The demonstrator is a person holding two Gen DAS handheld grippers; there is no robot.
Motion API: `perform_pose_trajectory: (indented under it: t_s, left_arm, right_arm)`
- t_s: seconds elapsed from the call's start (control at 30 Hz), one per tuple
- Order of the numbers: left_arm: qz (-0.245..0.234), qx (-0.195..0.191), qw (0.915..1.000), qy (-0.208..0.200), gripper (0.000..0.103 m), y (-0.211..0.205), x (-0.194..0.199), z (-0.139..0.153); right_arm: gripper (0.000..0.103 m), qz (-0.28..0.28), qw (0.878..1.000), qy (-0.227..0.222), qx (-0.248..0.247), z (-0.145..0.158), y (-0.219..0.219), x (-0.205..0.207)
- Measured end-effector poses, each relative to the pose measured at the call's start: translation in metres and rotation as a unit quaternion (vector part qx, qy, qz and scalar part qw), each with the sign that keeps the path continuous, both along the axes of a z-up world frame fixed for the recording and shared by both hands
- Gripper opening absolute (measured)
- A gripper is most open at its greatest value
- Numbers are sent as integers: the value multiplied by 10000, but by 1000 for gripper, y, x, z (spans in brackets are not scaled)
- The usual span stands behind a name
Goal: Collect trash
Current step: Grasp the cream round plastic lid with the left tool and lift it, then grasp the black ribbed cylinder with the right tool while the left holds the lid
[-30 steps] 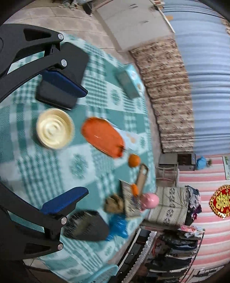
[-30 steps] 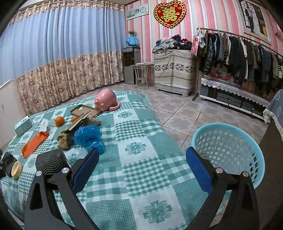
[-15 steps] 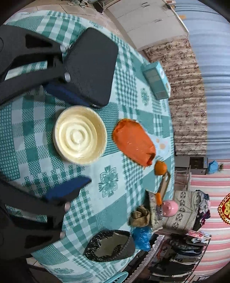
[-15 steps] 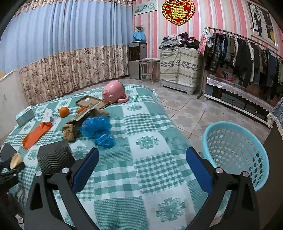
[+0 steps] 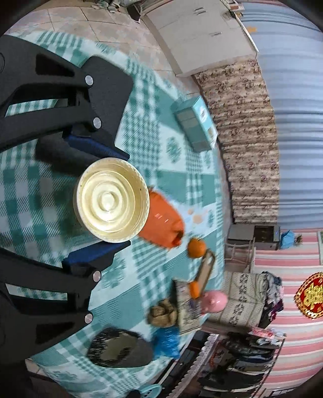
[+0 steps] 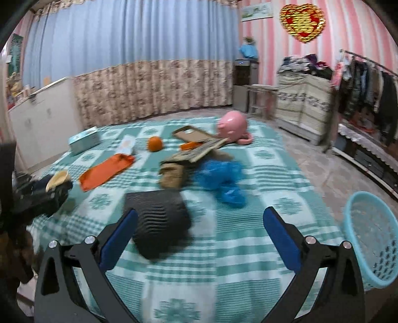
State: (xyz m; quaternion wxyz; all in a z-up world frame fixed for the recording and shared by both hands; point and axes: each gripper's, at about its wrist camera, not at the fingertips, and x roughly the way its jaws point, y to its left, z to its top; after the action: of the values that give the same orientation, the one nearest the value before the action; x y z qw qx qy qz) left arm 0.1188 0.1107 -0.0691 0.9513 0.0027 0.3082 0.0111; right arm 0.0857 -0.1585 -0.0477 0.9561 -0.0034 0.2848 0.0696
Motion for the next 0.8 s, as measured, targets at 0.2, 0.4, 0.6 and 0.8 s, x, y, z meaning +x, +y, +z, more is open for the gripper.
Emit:
perform_pose_trajectory:
  t_s: [0.2,0.4,0.6,0.8]
  left_arm:
    - [223,-21,9996,-162,61,22,3,17]
    - [323,82,9992,-242,61,34,3,24]
    - [408,114,9988,-262,61,45,4,27]
    - [408,148,9988,-245,61,44,8,25]
  right_arm:
    - [98,323,9991,241,-103,-13,29,8]
    - [98,331,9976,601,-98,-29,37,34]
    - [98,348,9960,816,58,-39,34,51]
    - [79,535,9950,845,36,-39,36,53]
